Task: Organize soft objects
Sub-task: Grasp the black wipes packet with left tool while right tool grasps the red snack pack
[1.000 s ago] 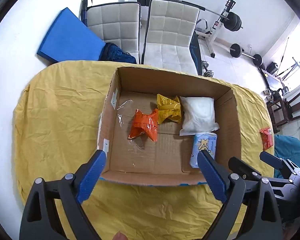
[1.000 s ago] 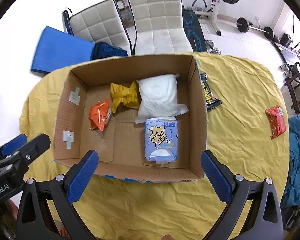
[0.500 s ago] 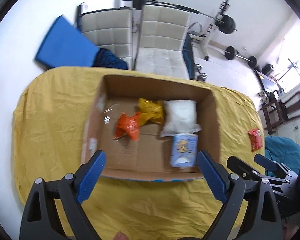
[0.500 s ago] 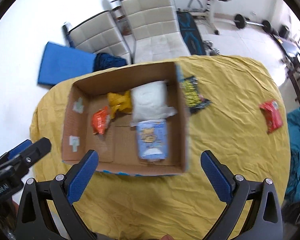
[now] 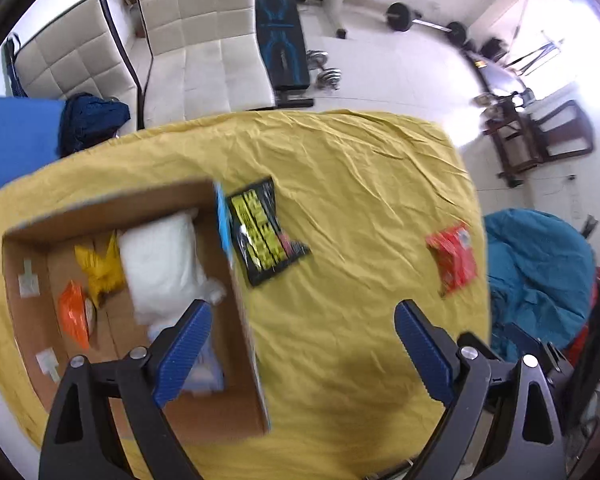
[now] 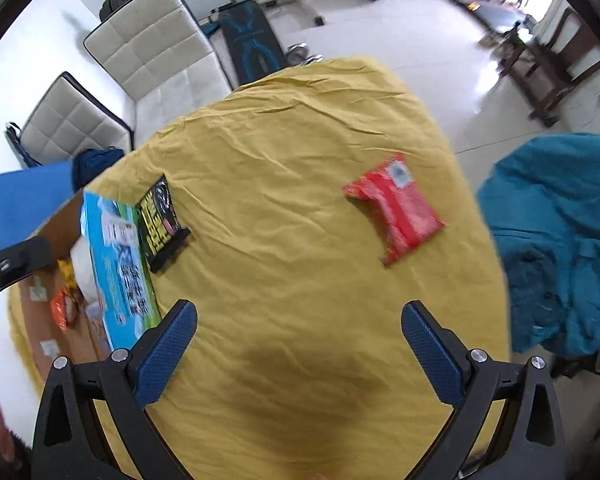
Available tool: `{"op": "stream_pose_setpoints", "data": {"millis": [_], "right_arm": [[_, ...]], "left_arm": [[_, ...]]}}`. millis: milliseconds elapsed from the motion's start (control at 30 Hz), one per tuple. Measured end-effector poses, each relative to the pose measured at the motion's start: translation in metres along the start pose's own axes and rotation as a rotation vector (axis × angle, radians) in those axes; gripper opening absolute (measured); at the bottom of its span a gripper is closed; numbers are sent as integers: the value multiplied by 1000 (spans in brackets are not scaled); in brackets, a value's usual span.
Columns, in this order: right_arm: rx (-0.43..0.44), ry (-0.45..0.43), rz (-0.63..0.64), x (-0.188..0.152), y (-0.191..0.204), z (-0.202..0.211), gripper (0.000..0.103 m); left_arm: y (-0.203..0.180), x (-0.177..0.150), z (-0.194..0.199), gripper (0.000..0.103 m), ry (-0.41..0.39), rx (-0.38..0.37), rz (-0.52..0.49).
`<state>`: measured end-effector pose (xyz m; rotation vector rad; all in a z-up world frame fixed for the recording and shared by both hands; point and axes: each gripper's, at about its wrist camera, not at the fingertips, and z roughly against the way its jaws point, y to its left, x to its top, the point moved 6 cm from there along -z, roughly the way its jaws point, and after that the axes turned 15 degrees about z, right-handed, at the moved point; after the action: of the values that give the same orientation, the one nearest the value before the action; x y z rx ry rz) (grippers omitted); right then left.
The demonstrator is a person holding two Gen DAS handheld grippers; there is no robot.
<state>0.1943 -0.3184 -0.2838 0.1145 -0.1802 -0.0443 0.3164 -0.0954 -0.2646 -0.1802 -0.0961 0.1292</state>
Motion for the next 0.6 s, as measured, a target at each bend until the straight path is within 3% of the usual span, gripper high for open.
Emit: {"op": "stream_pose_setpoints", "data": {"millis": [67,167,267,367,467,567,600], "right_arm": [[138,20,-15,16,5,-27,103],[247,70,-17,38,32,-72,103],[316,110,-6,52,64,-112,99],[366,175,-34,59,92,-152,86],[399,227,-46,63,113,-182,74],[431,241,-79,65,132,-203,55],[442,240,-88,65,138,-207,39]], "left_arm": [[3,16,-8,94,-69,124,-17],[32,29,-12,94,-164,286,16],[74,25,-20,94,-153,286,138],[118,15,-30,94,-121,262,281],[143,9,-38,94,-93,245,357],[154,2,-41,94,-83,233,393],[156,1,-40,94,-84,234,396]]}}
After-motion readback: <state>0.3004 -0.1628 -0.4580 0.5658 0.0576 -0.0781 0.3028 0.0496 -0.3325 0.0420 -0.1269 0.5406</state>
